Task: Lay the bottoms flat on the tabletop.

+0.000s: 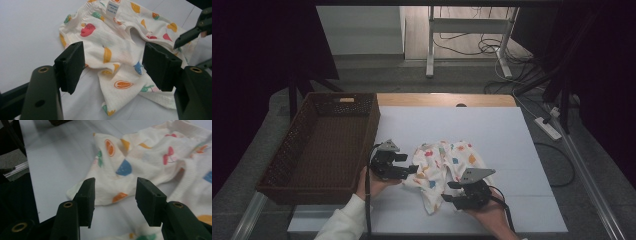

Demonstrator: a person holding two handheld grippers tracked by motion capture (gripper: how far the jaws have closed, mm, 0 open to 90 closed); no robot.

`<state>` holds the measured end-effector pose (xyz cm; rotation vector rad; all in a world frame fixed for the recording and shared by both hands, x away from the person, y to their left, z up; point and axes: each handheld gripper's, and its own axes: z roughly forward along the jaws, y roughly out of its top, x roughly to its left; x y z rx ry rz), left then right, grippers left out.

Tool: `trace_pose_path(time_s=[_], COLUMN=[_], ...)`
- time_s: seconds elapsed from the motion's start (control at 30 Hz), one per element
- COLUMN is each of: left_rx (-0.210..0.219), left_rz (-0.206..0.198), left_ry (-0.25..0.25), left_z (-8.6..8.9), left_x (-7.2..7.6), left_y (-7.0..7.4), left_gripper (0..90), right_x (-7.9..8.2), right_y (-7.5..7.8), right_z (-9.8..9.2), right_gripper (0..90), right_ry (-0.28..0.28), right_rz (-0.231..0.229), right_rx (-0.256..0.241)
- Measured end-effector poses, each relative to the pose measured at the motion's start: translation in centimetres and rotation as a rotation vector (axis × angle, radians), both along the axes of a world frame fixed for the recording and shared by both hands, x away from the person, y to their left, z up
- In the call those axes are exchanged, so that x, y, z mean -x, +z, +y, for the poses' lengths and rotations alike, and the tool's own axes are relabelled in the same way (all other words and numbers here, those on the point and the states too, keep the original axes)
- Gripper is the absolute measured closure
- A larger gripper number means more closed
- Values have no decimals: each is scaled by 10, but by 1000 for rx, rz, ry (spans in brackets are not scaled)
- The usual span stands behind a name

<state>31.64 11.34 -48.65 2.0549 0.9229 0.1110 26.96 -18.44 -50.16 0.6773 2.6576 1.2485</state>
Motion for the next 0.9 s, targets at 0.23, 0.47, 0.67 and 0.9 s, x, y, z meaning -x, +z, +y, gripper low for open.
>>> trace_pose_path(time_s=[0.23,0.47,0.67,0.9], left_rx=[5,5,4,3], left_rz=[-1,1,2,3], left_ry=[6,6,6,5], left_z=[1,1,1,1], left_x=[0,0,-1,-1], left_y=[0,0,0,0], left_gripper=[335,335,335,335], right_x=[9,15,20,18], right_y=[-4,-9,-13,-20], right_z=[19,38,52,66], right_gripper=[505,505,505,502], right_ry=[59,110,144,145], right_rz=[10,33,37,24], right_rx=[8,16,21,73])
